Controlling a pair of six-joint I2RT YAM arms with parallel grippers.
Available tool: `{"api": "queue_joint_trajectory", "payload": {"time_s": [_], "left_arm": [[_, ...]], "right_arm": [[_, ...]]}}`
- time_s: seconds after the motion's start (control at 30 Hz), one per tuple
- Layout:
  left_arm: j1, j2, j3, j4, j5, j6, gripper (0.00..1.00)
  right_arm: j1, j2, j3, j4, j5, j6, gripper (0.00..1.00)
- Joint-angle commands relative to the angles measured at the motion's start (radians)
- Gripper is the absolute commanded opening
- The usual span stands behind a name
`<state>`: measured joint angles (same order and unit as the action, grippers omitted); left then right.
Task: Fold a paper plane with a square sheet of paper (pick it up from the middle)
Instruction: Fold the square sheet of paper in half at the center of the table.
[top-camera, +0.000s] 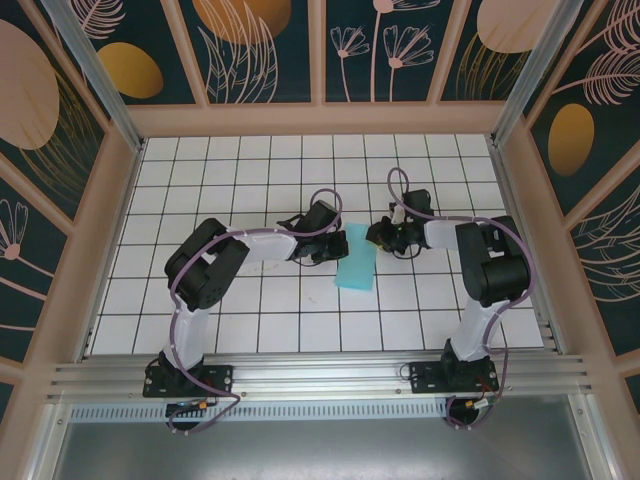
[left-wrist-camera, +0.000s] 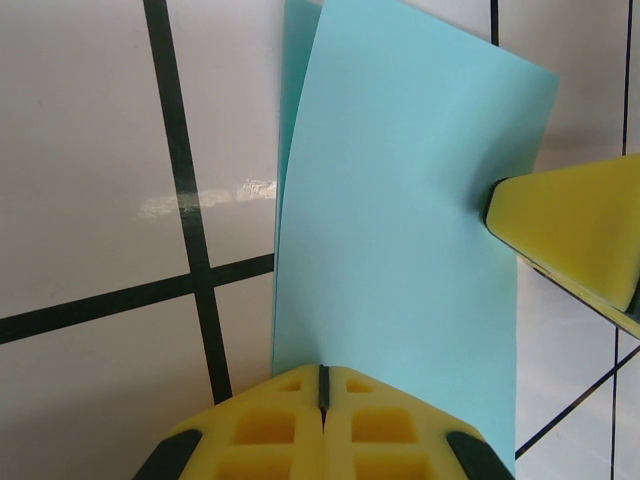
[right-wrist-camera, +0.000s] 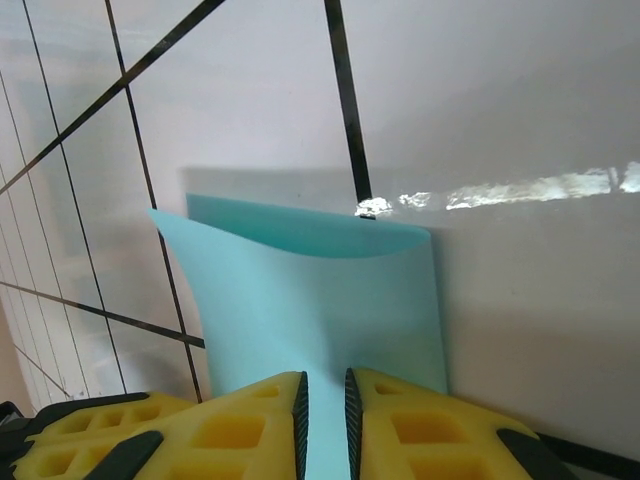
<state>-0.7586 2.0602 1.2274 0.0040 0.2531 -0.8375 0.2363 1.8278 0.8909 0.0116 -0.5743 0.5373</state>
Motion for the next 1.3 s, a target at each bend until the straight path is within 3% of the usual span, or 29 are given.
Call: {"api": "queue_joint_trajectory", "payload": {"time_s": [0.0,0.63,0.9,1.27], "left_arm": [[-0.005,0.037,-0.017,-0.084,-0.024,0.019,0.0],[-0.005,0.031,-0.02,-0.084,-0.023,0.02,0.0],[-0.005,0.032,-0.018,-0.085,-0.023,0.024,0.0],[-0.005,0.035,-0.016,-0.079,-0.023,0.023,0.0]], "right_arm": [[-0.008,-0.038,0.054,-0.06,0.006,-0.015,0.23],[-0.021,0.117,0.176,-0.129,0.077,-0.03,0.22],[-0.033,0.059,0.223,-0.141,0.039,-0.048,0.22],[-0.053,0.159,0.198,-0.104,0.019,-0.02,0.22]]}}
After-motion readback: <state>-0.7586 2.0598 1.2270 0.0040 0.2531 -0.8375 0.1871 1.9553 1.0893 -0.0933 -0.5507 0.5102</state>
